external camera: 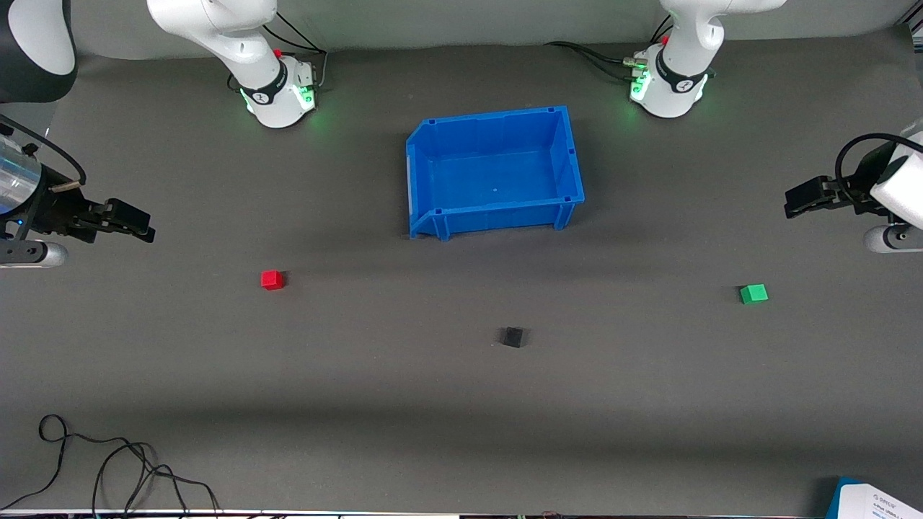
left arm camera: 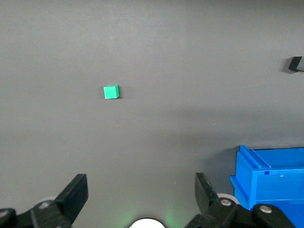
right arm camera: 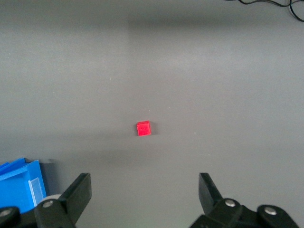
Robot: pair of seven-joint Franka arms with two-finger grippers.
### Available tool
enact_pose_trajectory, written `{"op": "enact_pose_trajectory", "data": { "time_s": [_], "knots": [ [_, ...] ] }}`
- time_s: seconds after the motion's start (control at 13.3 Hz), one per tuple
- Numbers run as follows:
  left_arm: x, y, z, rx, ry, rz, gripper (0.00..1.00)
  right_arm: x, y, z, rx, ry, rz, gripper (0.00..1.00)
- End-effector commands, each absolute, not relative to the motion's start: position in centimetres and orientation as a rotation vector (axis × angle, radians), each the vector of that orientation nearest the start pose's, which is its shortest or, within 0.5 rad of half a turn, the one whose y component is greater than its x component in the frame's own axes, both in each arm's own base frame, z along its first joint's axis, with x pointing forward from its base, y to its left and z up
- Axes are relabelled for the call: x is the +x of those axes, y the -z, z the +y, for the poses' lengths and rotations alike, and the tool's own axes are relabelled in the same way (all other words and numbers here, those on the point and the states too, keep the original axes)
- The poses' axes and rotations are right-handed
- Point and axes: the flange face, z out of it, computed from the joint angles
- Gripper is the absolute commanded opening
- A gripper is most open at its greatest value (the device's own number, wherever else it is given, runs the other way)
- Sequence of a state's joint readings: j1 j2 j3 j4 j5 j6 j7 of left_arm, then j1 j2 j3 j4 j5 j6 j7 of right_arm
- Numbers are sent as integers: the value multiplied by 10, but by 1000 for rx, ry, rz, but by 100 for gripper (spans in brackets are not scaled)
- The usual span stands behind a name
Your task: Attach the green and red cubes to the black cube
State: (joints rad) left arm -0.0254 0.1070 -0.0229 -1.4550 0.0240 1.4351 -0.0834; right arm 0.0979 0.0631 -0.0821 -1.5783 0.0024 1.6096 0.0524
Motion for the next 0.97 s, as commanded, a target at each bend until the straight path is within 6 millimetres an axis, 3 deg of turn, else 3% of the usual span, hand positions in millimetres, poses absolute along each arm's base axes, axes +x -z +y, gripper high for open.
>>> {"op": "enact_pose_trajectory", "data": {
  "time_s": [0.0, 0.22, 0.45, 0.67, 0.82, 0.9],
  "knots": [
    [569, -611, -23, -3095, -172, -35, 100, 574, -592, 12, -3135, -41, 27, 100],
    [569, -611, -22, -3095, -172, -37, 100, 577, -588, 11, -3145, -48, 51, 99],
    [569, -611, -22, -3095, -172, -37, 100, 592, -573, -7, -3155, -74, 101, 99],
    [569, -611, -22, -3096, -168, -37, 100, 606, -563, -8, -3159, -83, 117, 99],
    [569, -611, -22, -3095, -172, -37, 100, 626, -527, -20, -3162, -167, 186, 99],
    [569, -611, -22, -3095, -172, -37, 100, 628, -508, -23, -3161, -221, 306, 99]
  ]
}}
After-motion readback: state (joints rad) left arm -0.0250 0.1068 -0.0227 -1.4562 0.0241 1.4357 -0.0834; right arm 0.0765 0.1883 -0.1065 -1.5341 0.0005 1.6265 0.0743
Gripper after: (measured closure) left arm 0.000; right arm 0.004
